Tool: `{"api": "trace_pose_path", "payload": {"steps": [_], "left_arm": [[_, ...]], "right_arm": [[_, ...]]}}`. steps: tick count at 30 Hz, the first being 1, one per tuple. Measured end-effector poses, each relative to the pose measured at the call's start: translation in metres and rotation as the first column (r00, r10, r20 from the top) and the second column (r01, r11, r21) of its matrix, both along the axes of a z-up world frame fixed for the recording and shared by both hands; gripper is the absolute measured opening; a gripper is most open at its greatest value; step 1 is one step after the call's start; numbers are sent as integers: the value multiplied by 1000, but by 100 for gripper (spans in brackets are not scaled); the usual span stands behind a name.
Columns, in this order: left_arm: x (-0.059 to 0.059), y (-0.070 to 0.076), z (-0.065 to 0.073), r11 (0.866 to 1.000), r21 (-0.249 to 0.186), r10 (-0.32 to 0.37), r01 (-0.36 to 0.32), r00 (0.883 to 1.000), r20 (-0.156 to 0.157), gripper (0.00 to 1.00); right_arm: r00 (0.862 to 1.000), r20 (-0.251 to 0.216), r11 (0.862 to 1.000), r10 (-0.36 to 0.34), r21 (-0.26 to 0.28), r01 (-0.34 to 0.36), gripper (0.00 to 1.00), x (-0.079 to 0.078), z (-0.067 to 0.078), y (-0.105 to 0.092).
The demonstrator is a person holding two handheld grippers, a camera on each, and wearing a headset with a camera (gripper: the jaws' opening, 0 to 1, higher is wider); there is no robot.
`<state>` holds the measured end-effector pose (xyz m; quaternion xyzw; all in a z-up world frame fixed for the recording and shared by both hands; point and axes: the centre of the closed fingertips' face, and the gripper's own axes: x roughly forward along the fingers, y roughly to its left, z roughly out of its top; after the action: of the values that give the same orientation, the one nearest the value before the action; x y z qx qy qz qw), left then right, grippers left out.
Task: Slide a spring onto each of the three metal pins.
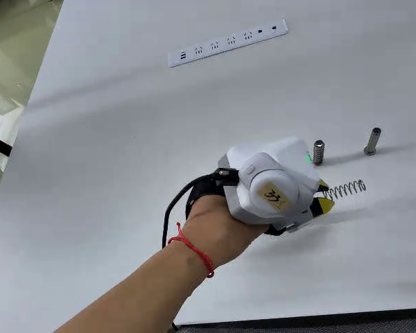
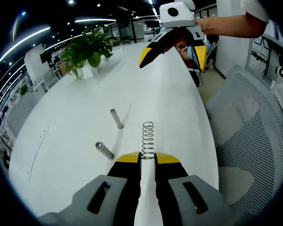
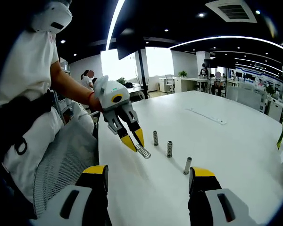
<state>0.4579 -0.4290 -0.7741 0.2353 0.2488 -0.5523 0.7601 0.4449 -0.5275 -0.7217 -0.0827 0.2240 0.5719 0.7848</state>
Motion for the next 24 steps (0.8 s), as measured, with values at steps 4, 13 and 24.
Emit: {"api": "trace_pose_path", "payload": {"steps": [4,13,24], "left_arm": [[1,-5,20,997,-71,18,-17,1000,9,6],[-4,-18,71,969,-247,37,-26,998,41,6],[-15,-20,100,941,-338,50,-28,997,56,6]], "right_arm": [[1000,20,1000,16,21,-17,63,6,17,11],[997,10,997,70,40,-71,49,8,46,33],[992,-33,989,122,91,-119,28,2,68,47]]}}
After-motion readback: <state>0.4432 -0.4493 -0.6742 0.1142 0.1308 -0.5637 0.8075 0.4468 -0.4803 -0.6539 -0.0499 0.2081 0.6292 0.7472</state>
